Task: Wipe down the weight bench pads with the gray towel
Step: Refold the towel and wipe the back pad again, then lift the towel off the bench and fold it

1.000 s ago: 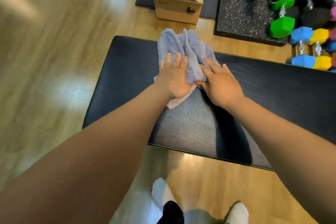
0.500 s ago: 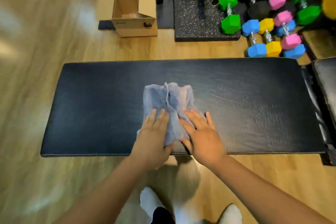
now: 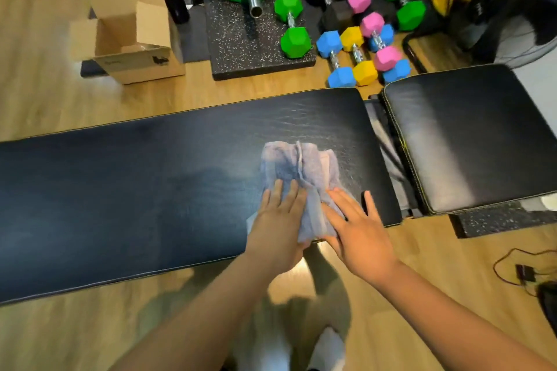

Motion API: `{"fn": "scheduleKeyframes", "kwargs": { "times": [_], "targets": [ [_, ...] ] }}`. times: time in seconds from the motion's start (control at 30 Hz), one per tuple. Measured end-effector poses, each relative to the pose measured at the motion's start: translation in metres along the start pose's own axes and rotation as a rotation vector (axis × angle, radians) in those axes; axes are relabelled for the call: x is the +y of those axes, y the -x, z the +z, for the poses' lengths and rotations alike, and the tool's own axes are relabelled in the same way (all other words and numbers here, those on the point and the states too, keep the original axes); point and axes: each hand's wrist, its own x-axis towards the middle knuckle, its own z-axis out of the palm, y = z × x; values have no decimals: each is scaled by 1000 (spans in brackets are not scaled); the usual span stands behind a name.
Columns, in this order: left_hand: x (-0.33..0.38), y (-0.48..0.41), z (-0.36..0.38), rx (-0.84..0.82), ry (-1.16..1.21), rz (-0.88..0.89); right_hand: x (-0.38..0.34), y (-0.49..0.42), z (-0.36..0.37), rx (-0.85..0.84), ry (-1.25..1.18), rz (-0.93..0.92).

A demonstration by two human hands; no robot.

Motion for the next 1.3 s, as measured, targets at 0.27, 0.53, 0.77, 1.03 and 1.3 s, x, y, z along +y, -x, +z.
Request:
{"fn": "scheduleKeyframes", "kwargs": {
  "times": [0.27,0.53,0.77,1.03,1.3],
  "targets": [
    [105,-77,-4,30,-20,171,101,40,-6,-47,-384,218],
    [165,-94,-109,-106,474,140,160,70,-134,134,-647,253],
    [200,-103,-194,-619,1373,192,242,105,-232,176,-1024,543],
    [320,-136,-118,-264,1452,107,320,144,-226,211,-1652,866],
    [417,-215,-58,-233,1566,-13,415,184,-173,658,-1686,1034]
  ]
}}
